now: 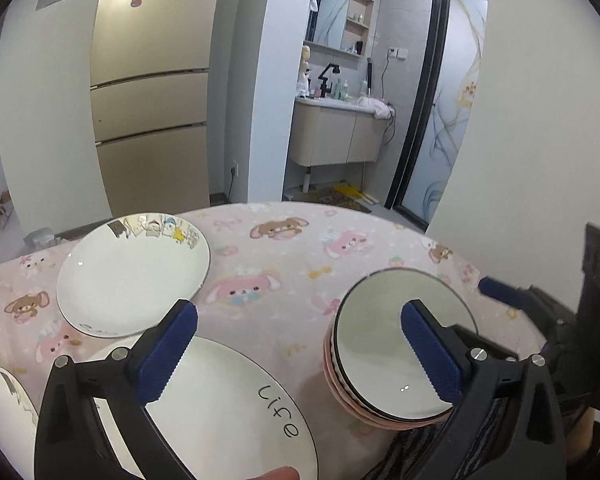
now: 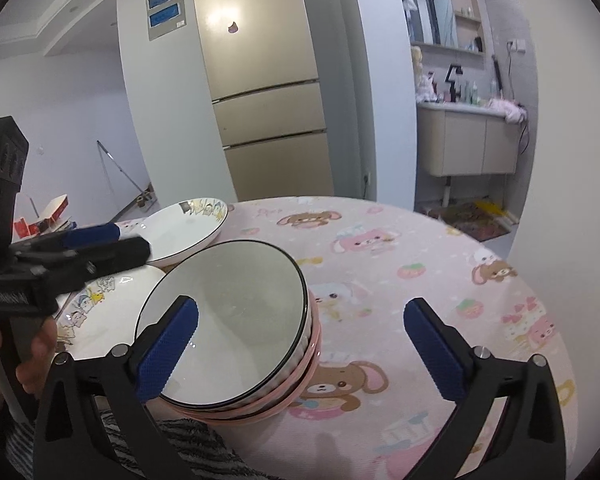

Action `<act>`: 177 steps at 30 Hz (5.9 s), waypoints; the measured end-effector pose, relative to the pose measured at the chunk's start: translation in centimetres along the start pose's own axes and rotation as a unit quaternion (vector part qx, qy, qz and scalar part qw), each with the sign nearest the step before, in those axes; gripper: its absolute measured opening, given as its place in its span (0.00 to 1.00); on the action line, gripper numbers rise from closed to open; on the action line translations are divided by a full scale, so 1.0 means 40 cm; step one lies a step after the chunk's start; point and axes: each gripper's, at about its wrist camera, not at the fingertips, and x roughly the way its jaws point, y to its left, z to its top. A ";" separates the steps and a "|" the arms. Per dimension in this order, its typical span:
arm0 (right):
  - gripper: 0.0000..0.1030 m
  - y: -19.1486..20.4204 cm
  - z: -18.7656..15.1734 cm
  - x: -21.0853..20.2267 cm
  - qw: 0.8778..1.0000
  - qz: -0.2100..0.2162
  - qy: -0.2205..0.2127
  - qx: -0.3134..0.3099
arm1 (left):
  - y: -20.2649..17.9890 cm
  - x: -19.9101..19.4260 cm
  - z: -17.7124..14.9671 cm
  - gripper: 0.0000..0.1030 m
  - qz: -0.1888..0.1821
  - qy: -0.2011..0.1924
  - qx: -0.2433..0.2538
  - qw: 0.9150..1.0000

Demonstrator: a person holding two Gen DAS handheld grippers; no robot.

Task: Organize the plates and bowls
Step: 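Move the right tool toward the white cartoon-rim plate on the table, then close the right tool on the cartoon-rim plate's rim, then lift the plate with the right tool and carry it toward the other white plate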

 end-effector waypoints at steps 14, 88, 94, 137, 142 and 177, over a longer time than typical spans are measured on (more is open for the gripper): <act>1.00 -0.098 0.027 0.071 0.986 0.075 0.051 0.143 | 0.060 -0.052 0.039 1.00 0.001 -0.021 -0.028 0.999; 1.00 0.429 0.482 0.130 0.977 0.188 -0.055 -0.081 | 0.389 -0.347 0.253 1.00 0.096 -0.116 -0.126 0.981; 1.00 0.364 0.403 0.259 0.981 0.190 -0.010 -0.036 | 0.431 -0.203 0.228 1.00 0.148 -0.047 -0.112 0.981; 0.17 0.172 0.294 0.798 0.909 0.197 0.368 -0.011 | 0.683 0.218 -0.055 0.41 0.046 0.147 -0.337 0.929; 0.10 0.181 0.272 0.837 0.894 0.225 0.386 -0.035 | 0.680 0.229 -0.060 0.16 0.077 0.141 -0.320 0.934; 0.09 0.209 0.409 0.613 0.910 0.323 0.261 -0.011 | 0.652 -0.018 0.051 0.09 0.028 -0.003 -0.339 0.940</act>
